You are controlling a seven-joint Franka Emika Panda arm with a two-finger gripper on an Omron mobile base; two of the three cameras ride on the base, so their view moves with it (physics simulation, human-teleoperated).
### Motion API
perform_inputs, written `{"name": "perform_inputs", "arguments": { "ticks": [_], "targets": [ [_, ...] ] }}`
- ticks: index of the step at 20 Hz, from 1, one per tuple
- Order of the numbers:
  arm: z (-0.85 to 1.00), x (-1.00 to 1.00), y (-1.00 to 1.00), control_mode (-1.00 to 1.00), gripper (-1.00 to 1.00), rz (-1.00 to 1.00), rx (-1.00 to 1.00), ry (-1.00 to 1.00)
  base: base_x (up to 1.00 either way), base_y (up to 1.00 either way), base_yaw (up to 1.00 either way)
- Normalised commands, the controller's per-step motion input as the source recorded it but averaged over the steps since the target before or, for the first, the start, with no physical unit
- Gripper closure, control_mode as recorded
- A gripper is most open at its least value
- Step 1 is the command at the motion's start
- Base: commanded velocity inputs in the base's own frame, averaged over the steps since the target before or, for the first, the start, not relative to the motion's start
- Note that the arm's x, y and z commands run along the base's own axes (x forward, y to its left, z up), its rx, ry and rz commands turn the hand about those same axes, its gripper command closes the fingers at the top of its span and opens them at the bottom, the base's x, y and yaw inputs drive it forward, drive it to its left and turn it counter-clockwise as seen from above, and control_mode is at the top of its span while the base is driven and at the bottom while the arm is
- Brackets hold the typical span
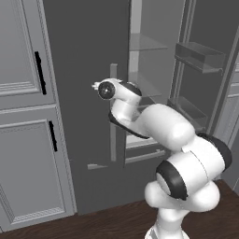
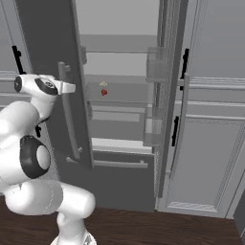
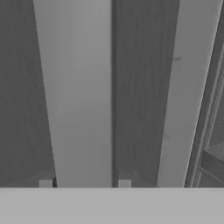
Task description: Take the strawberry from the fridge and place it on top of the pancake, located on the dining counter.
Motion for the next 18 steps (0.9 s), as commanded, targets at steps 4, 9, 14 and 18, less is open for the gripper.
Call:
{"name": "perform_inputs", "arguments": {
  "ticks": [4,9,14,18],
  "targets": [
    [0.0,-0.4,0.67,-1.0,1.0,-0.27,-0.01,0.01,0.0,0.0,0.0],
    [0.0,-0.26,0.84,-1.0,1.0,-0.14,0.0,0.02,0.0,0.0,0.0],
    [-0.08,-0.19,0.93,-1.0,1.0,0.0,0.0,-0.11,0.0,0.0,0.0],
    [-0.07,-0.15,0.93,-1.0,1.0,0.0,-0.02,-0.14,0.0,0.0,0.0]
  ]
}}
